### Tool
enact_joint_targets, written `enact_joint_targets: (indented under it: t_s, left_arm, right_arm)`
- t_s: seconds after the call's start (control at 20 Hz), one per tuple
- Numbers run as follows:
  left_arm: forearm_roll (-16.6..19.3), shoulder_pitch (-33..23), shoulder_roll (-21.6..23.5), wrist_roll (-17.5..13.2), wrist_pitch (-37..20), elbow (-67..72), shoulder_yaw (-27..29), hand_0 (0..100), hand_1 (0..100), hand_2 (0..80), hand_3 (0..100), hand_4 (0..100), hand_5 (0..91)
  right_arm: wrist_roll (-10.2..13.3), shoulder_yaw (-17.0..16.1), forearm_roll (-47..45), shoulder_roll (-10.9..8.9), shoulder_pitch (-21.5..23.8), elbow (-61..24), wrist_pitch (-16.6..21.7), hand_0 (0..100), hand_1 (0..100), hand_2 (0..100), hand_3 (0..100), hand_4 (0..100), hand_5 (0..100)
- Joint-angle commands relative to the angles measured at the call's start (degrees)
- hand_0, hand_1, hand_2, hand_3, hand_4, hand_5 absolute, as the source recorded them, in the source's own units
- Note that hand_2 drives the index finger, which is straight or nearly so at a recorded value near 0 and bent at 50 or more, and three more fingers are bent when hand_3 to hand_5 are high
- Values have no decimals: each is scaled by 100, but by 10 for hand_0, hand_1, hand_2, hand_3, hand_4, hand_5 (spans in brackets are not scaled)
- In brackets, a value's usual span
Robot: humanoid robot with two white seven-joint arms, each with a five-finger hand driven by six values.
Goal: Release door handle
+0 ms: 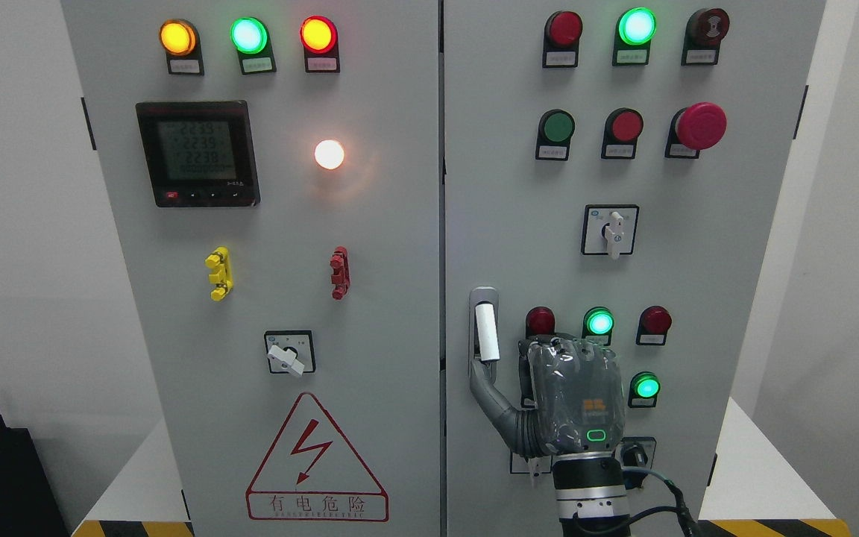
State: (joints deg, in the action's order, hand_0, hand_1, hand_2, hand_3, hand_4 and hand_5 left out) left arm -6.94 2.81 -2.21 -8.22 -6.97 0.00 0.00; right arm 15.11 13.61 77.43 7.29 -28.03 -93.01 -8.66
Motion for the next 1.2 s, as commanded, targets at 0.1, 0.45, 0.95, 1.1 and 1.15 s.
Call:
enact_joint_targets:
  t_s: [0.1, 0.45, 0.95, 1.1, 1.15]
  left_arm:
    - [0, 0, 1, 5, 3, 97, 62, 120, 389, 0, 0, 0, 0]
    - [0, 0, 1, 5, 3, 97, 62, 120, 389, 0, 0, 0, 0]
    - [0, 0, 1, 5, 3, 97, 62, 120, 389, 0, 0, 0, 0]
    - [0, 0, 1, 5, 3, 97, 62, 120, 389, 0, 0, 0, 0]
    - [0, 0, 1, 5, 3, 97, 62, 120, 389, 0, 0, 0, 0]
  right_arm:
    - [10, -61, 0, 1, -1, -24, -4, 408, 187, 978, 1000, 945, 979]
    - [27, -61, -9, 1, -1, -32, -13, 409, 190, 978, 1000, 946, 979]
    - [27, -87, -9, -8, -1, -85, -13, 410, 193, 977, 1000, 946, 980]
    - [27, -87, -9, -8, 8, -85, -13, 411, 194, 978, 1000, 947, 980]
    - [27, -87, -9, -8, 17, -85, -13, 411, 194, 978, 1000, 946, 980]
